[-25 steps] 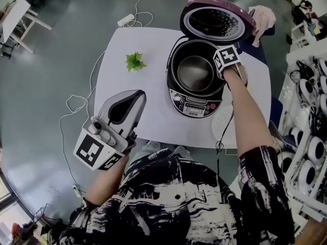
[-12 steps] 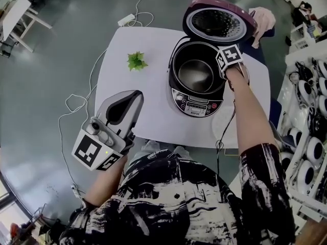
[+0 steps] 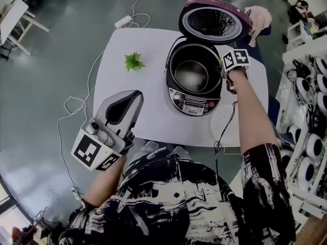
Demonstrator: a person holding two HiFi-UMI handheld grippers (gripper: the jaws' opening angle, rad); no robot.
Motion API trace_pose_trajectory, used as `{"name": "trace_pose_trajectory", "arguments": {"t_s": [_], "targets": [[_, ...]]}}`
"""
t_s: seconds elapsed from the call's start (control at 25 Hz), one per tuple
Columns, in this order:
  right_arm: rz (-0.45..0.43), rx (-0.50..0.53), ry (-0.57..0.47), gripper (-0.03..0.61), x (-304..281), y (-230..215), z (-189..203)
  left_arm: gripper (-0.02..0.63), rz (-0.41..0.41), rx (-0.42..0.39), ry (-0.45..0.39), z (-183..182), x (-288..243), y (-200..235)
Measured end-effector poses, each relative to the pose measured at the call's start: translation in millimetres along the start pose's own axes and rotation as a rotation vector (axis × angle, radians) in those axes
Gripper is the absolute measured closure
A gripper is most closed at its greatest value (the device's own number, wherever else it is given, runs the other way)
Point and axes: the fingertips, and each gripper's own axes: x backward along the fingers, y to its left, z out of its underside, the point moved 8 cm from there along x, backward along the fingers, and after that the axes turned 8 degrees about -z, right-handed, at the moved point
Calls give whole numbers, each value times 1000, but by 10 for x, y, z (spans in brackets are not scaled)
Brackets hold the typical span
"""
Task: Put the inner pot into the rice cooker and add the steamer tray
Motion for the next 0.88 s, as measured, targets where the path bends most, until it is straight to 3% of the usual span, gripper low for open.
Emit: {"name": "trace_pose_trajectory", "arguments": {"t_s": [0.52, 0.72, 0.88], "targets": [[-312, -359, -292, 548, 83, -269, 372, 609, 46, -14, 24, 16, -167, -184], [-411, -390, -354, 560, 163, -353, 543, 609, 89, -25, 37, 24, -342, -366], [-460, -354, -415, 561, 360, -418, 680, 609, 133, -31, 49, 55, -501, -559]]}}
